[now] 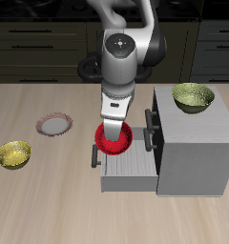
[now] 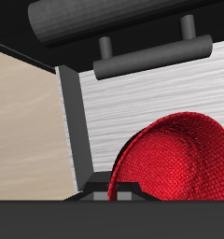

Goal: Place the red bowl on the plate and close the bottom drawer of the white cabinet

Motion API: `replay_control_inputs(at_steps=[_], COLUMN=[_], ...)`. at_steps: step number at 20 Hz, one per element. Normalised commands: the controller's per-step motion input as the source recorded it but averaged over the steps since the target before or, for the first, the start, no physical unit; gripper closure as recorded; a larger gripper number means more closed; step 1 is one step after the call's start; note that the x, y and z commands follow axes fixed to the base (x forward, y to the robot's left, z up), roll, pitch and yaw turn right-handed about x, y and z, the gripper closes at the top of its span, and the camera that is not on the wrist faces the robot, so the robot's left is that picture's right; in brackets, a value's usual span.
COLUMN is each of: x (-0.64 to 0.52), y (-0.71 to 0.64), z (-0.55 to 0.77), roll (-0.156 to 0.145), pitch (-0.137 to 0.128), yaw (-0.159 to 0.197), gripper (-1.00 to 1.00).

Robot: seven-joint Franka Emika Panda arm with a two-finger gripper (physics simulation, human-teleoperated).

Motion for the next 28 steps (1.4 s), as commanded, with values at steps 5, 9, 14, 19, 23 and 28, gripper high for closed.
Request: replay_control_inputs(at_steps=[5, 9, 14, 19, 23, 28], x=[-0.08, -0.1, -0.07, -0.06, -0.12, -0.07], y=[-0.07, -0.11, -0.12, -0.17, -0.15, -0.16], z=[0.22, 0.22, 0.21, 0.22, 0.22, 0.14], roll=[-0.011, -0.019, -0.024, -0.05, -0.05, -0.043], pitch=[-0.028, -0.007, -0.008, -0.026, -0.027, -0.018], yaw=[-0.043, -0.101, -0.241, -0.208, -0.199, -0.147], gripper=[1.0, 1.0, 1.0, 1.0, 1.0, 1.0])
